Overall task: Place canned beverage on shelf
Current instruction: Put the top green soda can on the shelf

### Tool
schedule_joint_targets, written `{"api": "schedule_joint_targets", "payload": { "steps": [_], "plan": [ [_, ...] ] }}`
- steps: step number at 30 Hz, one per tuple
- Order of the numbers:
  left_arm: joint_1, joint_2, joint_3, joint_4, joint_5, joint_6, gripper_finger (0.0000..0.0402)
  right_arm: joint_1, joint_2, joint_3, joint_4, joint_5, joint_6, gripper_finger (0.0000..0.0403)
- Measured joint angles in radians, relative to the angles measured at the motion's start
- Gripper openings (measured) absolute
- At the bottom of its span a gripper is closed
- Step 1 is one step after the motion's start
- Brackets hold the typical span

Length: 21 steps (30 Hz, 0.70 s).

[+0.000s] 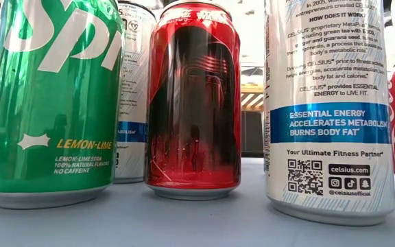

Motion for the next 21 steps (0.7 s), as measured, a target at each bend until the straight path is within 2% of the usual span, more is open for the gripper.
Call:
{"api": "schedule_joint_targets", "payload": {
  "steps": [4, 16, 21],
  "plan": [
    [-0.003, 0.001, -0.001, -0.003, -0.031, 0.000, 0.0332, 0.000, 0.000, 0.000, 0.002, 0.000, 0.000, 0.0248],
    [-0.004, -0.004, 0.024, 0.006, -0.091, 0.028, 0.0334, -0.002, 0.000, 0.000, 0.036, 0.025, -0.001, 0.0256],
    [0.004, -0.032, 0.024, 0.015, -0.185, 0.045, 0.0334, -0.045, 0.023, 0.000, 0.120, 0.035, -0.040, 0.0256]
  ]
}}
